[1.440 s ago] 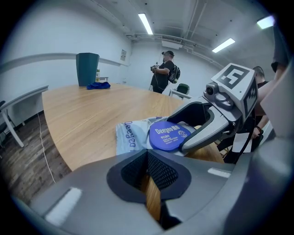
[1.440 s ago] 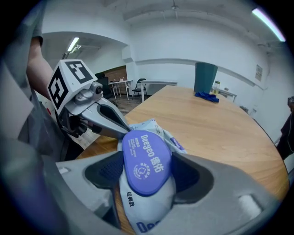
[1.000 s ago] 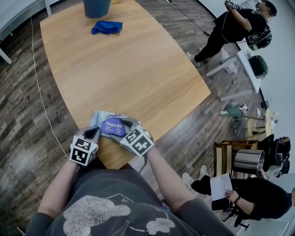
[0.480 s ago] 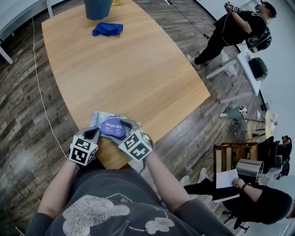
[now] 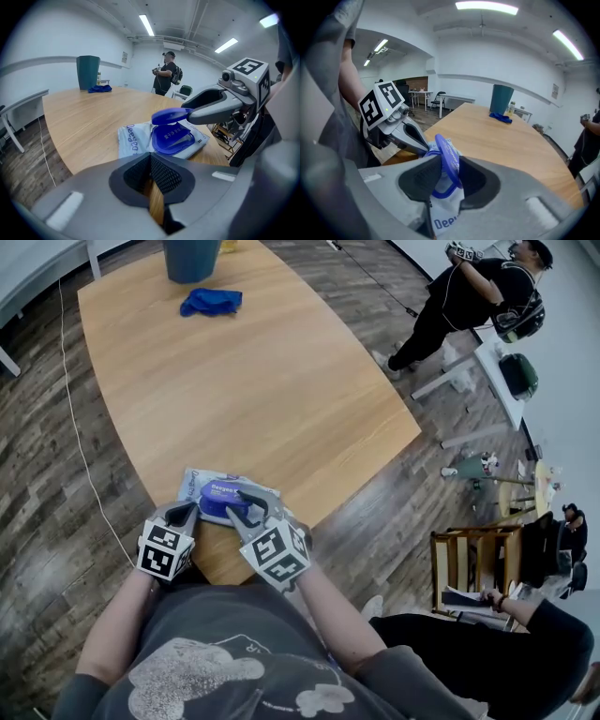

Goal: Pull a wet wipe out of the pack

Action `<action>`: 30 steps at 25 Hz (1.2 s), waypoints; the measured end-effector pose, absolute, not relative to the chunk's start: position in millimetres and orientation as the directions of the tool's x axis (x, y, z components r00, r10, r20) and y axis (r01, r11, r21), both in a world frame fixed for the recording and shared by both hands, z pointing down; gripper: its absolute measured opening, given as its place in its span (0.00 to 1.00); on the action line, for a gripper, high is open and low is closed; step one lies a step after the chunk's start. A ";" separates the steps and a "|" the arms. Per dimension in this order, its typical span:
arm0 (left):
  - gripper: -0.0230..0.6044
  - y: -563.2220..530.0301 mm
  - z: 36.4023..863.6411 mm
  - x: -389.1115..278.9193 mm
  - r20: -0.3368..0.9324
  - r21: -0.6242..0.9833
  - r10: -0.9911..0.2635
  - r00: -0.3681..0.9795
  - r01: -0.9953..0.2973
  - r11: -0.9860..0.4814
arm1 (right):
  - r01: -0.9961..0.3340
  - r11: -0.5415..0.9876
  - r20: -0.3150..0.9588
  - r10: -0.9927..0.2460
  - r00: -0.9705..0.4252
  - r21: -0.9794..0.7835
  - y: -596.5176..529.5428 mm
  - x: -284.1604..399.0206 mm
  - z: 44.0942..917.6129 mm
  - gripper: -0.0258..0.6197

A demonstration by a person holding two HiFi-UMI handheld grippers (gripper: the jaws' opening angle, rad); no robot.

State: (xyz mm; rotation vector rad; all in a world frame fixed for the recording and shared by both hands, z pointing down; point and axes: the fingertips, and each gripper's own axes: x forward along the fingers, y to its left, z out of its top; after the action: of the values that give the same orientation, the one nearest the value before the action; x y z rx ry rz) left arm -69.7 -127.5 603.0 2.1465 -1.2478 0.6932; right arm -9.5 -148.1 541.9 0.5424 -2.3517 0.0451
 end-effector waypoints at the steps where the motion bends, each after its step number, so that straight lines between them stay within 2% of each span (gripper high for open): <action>1: 0.06 -127.3 603.2 -69.7 0.672 0.209 -0.598 0.437 -0.887 -0.413 | -0.400 0.907 0.652 -0.382 -0.655 0.129 -149.1 -7.9 542.4 0.20; 6: 0.06 -128.4 602.0 -68.2 0.675 0.231 -0.583 0.453 -0.880 -0.416 | -0.447 0.884 0.619 -0.428 -0.659 0.136 -163.1 -3.2 536.1 0.20; 12: 0.07 -129.7 601.8 -69.2 0.676 0.224 -0.584 0.449 -0.880 -0.418 | -0.543 0.825 0.619 -0.510 -0.597 0.156 -202.8 9.7 541.1 0.20; 25: 0.07 -128.9 601.6 -68.8 0.677 0.220 -0.586 0.446 -0.881 -0.418 | -0.659 0.752 0.648 -0.518 -0.558 0.034 -229.6 19.5 569.4 0.28; 30: 0.06 -128.4 601.2 -69.6 0.677 0.212 -0.591 0.439 -0.885 -0.414 | -0.672 0.735 0.663 -0.548 -0.510 0.091 -233.9 19.4 577.1 0.28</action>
State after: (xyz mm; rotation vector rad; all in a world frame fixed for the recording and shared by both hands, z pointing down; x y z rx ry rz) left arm -69.6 -128.4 601.2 2.1415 -1.2358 0.6967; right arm 19.4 -233.9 577.1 0.9154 -2.2414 0.2320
